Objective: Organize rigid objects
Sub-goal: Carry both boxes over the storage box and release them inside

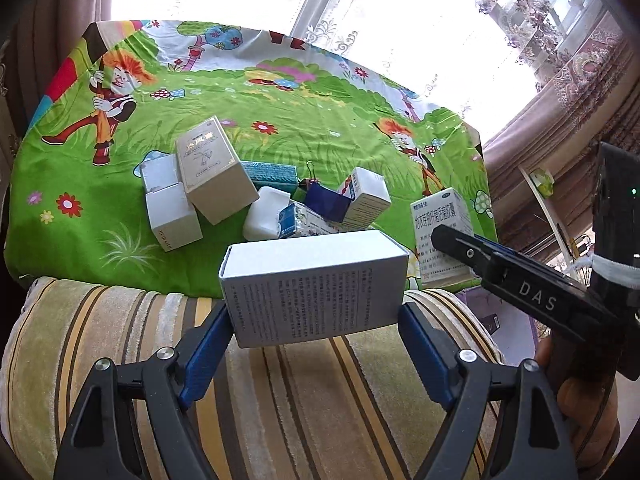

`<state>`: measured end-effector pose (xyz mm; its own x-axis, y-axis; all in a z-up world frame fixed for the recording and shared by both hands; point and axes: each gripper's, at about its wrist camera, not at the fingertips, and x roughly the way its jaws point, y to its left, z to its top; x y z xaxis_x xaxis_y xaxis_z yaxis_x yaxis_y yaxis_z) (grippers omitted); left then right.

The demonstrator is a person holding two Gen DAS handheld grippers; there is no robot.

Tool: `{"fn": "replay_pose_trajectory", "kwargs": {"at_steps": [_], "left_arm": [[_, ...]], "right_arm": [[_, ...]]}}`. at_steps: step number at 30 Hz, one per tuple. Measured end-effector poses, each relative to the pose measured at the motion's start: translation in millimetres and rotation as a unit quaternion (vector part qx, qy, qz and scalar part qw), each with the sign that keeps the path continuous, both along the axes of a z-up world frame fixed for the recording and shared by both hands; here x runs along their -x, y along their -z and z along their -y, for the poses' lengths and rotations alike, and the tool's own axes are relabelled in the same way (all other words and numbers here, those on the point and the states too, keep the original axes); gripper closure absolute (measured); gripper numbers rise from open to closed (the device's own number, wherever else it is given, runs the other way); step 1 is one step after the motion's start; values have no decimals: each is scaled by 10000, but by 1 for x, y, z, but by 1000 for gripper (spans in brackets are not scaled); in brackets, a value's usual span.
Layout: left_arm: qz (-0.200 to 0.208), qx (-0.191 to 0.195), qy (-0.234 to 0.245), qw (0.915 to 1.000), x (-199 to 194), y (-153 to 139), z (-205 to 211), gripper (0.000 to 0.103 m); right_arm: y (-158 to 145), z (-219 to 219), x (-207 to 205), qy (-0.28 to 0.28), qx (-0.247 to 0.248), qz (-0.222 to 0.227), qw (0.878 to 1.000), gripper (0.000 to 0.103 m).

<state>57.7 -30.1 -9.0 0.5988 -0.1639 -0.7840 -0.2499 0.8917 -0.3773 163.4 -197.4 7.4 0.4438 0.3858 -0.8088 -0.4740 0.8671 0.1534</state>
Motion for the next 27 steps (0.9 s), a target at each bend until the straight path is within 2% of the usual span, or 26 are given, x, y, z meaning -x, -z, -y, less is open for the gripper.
{"fn": "replay_pose_trajectory", "kwargs": {"at_steps": [12, 20, 27], "left_arm": [[304, -120, 1014, 9943, -9, -14, 70, 19], [405, -154, 1739, 9838, -13, -18, 122, 19], [436, -223, 2180, 9747, -17, -20, 157, 19]], "right_arm": [[0, 104, 32, 811, -25, -11, 9967, 57], [11, 169, 45, 1430, -53, -189, 9895, 57], [11, 207, 56, 1717, 41, -246, 9848, 56]]}}
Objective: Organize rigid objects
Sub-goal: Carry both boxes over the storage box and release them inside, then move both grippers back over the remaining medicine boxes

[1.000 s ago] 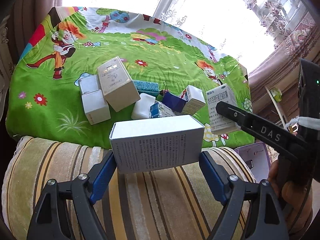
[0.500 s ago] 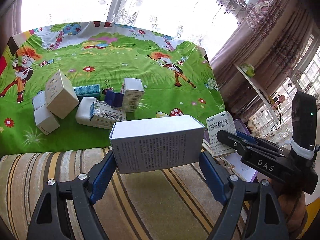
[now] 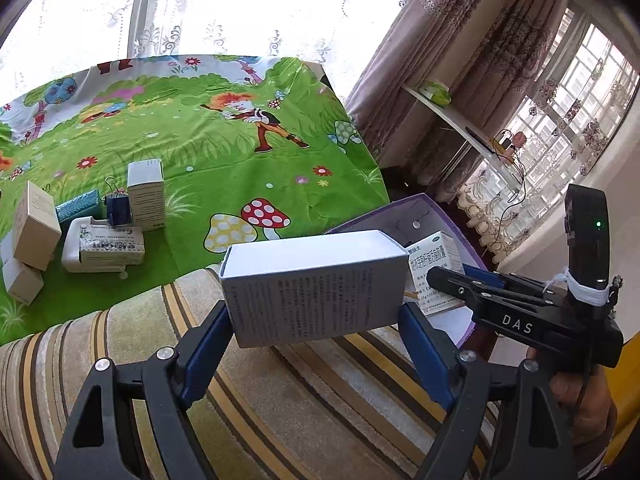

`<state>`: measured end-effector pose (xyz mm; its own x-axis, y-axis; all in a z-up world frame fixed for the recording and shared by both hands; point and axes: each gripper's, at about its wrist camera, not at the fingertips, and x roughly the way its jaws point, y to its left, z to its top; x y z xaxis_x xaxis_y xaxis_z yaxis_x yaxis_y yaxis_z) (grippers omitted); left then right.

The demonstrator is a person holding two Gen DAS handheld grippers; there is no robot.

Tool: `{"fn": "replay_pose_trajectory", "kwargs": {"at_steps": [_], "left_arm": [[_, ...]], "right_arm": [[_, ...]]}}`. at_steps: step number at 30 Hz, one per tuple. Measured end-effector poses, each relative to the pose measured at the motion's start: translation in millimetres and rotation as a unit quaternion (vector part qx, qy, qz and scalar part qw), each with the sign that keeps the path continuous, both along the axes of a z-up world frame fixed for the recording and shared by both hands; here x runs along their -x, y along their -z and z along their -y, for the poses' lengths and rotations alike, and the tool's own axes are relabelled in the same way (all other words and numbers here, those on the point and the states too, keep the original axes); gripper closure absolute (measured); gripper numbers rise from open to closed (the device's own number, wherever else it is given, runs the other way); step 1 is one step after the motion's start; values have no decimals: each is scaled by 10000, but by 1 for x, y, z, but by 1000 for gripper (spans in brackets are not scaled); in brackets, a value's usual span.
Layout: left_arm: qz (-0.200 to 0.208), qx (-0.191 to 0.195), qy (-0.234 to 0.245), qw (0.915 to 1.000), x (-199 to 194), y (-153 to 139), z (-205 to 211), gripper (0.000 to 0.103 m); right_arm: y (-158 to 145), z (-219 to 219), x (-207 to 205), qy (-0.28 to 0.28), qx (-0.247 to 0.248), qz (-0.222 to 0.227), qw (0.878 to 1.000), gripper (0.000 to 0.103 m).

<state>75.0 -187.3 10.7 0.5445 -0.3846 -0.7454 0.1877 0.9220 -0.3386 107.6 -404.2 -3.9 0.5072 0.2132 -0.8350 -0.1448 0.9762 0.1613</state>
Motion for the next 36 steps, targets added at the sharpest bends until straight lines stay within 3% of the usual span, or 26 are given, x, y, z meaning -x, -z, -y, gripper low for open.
{"fn": "replay_pose_trajectory", "kwargs": {"at_steps": [9, 14, 36], "left_arm": [[71, -37, 621, 9980, -2, -2, 40, 19], [39, -127, 969, 9952, -2, -2, 60, 17], [567, 266, 972, 9933, 9, -18, 39, 17]], "right_arm": [[9, 34, 7, 209, 186, -242, 9993, 56], [14, 49, 10, 365, 291, -370, 9982, 30], [14, 61, 7, 529, 165, -345, 9979, 28]]}}
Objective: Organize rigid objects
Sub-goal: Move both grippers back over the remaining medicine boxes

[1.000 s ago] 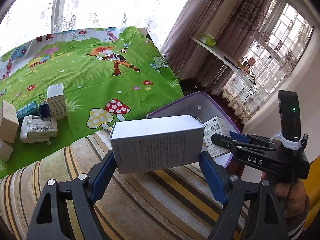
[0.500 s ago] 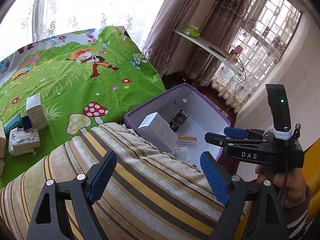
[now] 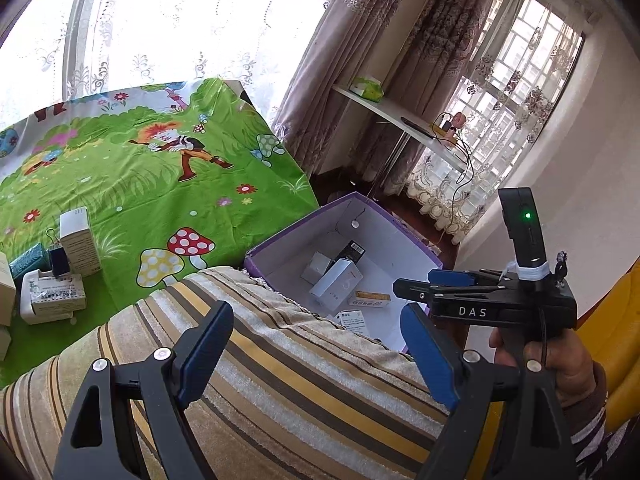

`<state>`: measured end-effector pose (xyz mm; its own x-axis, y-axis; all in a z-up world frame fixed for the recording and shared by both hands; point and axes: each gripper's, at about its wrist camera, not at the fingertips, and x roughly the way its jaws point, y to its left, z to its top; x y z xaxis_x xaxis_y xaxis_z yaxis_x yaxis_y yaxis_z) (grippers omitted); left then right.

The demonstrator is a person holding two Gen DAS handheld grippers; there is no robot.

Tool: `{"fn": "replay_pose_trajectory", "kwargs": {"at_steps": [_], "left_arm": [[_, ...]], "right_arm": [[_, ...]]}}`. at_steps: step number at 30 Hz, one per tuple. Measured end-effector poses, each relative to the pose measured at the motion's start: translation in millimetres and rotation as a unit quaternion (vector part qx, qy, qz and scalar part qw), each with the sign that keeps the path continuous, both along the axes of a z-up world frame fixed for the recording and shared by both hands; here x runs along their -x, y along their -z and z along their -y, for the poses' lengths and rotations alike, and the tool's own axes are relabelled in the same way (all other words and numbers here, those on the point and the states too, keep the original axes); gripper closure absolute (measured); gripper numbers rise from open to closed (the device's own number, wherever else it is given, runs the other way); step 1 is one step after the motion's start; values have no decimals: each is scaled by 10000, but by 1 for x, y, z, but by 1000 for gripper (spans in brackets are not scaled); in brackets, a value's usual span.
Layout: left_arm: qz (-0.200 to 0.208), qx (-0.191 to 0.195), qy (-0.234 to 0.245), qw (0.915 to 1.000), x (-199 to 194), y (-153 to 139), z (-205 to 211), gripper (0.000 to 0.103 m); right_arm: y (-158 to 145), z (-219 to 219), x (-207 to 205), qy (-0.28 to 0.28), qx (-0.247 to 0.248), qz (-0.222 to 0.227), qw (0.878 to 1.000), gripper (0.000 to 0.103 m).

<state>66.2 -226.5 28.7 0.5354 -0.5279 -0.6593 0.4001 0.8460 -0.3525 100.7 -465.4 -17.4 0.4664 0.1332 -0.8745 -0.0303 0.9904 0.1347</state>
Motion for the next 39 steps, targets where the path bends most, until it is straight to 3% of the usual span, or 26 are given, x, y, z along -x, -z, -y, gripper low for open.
{"fn": "replay_pose_trajectory", "kwargs": {"at_steps": [8, 16, 28, 39], "left_arm": [[127, 128, -310, 9994, 2, -7, -30, 18], [19, 276, -1043, 9942, 0, -7, -86, 19], [-320, 677, -2113, 9746, 8, 7, -180, 20], [-746, 896, -2663, 9568, -2, 23, -232, 27]], "right_arm": [[-14, -28, -4, -361, -61, 195, 9991, 28], [-27, -68, -13, -801, -76, 339, 9962, 28], [-30, -123, -25, -1386, -106, 301, 9898, 28], [-38, -169, -42, -1822, -110, 386, 9824, 28]]}}
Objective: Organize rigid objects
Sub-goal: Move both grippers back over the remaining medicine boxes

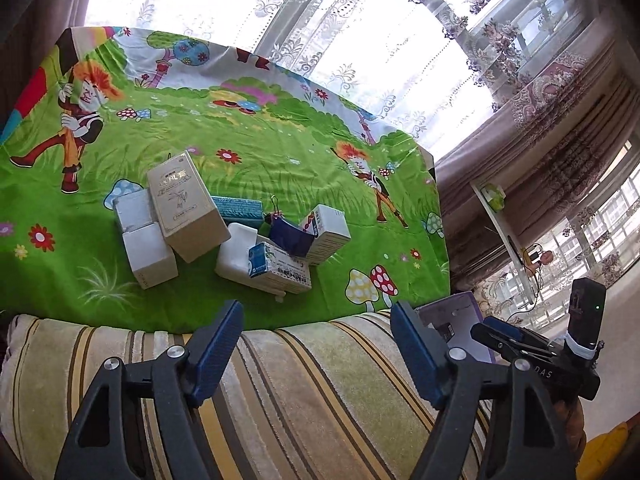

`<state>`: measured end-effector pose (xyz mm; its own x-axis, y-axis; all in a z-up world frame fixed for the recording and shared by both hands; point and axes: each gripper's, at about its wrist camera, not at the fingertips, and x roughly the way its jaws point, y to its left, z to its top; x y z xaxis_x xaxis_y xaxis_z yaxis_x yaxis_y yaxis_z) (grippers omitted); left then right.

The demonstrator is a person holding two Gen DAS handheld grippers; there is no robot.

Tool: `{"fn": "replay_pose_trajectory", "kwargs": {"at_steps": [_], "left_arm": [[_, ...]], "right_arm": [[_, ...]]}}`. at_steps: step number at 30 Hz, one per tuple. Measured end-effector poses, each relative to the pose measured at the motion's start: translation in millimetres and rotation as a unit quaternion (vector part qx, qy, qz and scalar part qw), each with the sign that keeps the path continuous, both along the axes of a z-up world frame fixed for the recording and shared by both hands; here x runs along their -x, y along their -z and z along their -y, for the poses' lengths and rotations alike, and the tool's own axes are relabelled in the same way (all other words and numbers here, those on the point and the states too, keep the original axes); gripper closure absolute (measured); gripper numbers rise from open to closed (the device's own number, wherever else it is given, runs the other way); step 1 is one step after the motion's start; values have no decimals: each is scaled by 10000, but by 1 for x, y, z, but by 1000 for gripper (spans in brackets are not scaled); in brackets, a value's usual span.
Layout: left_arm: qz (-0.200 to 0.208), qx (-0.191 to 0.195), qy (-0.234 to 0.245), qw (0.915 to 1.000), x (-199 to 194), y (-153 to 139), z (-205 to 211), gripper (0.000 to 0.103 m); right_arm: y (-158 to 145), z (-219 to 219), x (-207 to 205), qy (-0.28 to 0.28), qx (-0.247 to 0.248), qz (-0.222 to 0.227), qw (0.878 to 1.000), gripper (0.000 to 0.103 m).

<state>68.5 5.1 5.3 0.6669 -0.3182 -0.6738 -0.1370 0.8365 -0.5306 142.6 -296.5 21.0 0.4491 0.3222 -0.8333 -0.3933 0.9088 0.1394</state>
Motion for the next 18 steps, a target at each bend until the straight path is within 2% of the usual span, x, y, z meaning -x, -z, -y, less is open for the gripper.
{"fn": "replay_pose_trajectory", "kwargs": {"at_steps": [8, 18], "left_arm": [[-225, 270, -291, 9990, -13, 7, -33, 29], [-493, 698, -659, 9942, -40, 18, -75, 31]], "right_arm": [[-4, -42, -15, -423, 45, 64, 9991, 28], [13, -82, -35, -714, -250, -428, 9962, 28]]}}
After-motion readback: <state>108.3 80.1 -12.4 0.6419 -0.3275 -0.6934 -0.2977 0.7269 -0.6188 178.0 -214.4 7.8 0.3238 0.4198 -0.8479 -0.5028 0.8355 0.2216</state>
